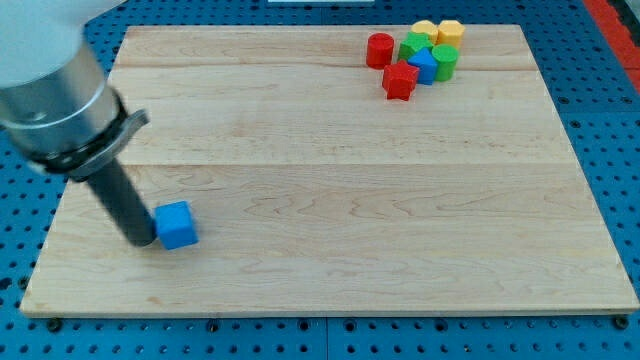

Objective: Slide blue cube to the group of blocks

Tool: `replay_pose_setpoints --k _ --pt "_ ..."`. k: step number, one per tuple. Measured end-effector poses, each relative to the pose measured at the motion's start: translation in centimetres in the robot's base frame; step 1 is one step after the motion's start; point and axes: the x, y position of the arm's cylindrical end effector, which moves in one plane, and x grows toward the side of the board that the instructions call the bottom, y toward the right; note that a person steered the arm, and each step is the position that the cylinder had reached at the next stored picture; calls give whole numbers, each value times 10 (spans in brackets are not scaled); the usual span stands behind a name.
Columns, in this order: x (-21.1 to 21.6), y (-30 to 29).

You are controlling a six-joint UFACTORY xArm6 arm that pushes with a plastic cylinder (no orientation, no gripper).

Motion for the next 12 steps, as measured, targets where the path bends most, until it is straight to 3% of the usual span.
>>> replay_pose_setpoints --k 2,4,6,7,11,12 --pt "-12 43" --pt "15 27" --pt "-50 128" --pt "-58 146" --pt "-39 150" --pt "-55 167"
